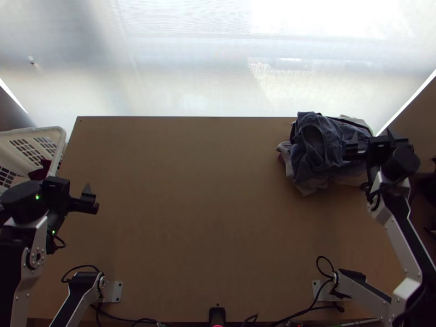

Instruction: Fold the t-shirt

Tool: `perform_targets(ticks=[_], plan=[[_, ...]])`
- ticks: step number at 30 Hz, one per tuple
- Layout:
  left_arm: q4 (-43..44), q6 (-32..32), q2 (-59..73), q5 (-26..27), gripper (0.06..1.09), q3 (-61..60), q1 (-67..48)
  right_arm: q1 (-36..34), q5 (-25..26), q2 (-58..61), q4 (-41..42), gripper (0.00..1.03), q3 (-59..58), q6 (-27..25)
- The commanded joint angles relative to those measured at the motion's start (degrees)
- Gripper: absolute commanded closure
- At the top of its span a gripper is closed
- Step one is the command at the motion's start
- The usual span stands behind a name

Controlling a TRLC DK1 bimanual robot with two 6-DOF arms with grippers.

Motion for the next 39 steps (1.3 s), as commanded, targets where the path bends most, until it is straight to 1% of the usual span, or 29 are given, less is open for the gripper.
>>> perform_targets(ticks=[1,3,6,9,13,15,16,17,18,20,21,22,25,27,31,37,39], plan=[[11.36,-6.27,-11.89,1.54,0.10,-10.63,-7.62,11.69,12.99,-15.36,2.99,0.04,-12.43,-0.15],[15.23,-6.63,-16.73,1.63,0.10,-15.02,-8.50,15.73,15.80,-18.09,4.22,0.04,-16.12,-0.24],[17.95,-6.63,-21.83,2.77,0.10,-19.59,-9.38,20.30,18.00,-21.87,5.54,0.04,-21.40,-0.32],[19.80,-5.22,-26.75,3.03,0.10,-25.39,-11.14,22.85,18.09,-24.59,7.74,0.04,-27.20,-0.76],[23.23,-5.31,-35.01,3.12,0.10,-33.04,-12.72,23.90,18.09,-27.14,9.23,0.05,-33.53,-0.94],[25.60,-5.13,-35.01,3.03,0.10,-33.65,-12.81,25.84,18.18,-28.99,9.23,0.05,-36.51,-1.91],[26.04,-3.90,-35.01,2.95,0.10,-34.80,-12.54,26.72,18.18,-30.39,9.23,0.05,-38.01,-2.26],[26.57,-2.58,-35.10,3.03,0.10,-35.94,-12.19,27.68,18.26,-31.62,8.44,0.05,-38.89,-2.17],[26.92,-2.58,-35.27,3.03,0.10,-36.73,-11.84,28.30,18.88,-31.80,6.59,0.05,-38.89,-1.64],[29.64,-1.09,-36.24,3.03,0.10,-39.37,-11.31,28.83,22.22,-31.80,5.98,0.05,-38.89,-1.03],[31.05,0.05,-37.56,3.03,0.10,-41.56,-11.31,28.83,22.66,-31.97,5.63,0.05,-38.89,-1.03],[32.90,0.05,-38.35,3.03,0.10,-44.11,-11.23,28.74,22.66,-31.97,5.01,0.05,-38.97,-0.94],[34.74,-2.67,-38.26,3.56,0.10,-48.33,-11.66,29.00,22.48,-30.57,4.04,0.05,-38.97,0.38],[33.34,-2.58,-38.26,3.56,0.10,-49.03,-12.72,30.32,22.48,-30.66,2.99,0.05,-39.06,0.38],[32.19,-2.93,-38.17,3.65,0.10,-49.12,-12.81,35.33,22.31,-30.57,-4.31,0.05,-39.06,-1.29],[31.49,-2.06,-38.09,5.67,0.10,-49.21,-10.52,35.95,22.31,-32.77,-10.99,0.05,-39.06,-1.20],[30.96,-2.41,-38.09,7.87,0.10,-49.21,-10.61,36.47,21.95,-33.12,-13.36,0.05,-39.06,-0.85]])
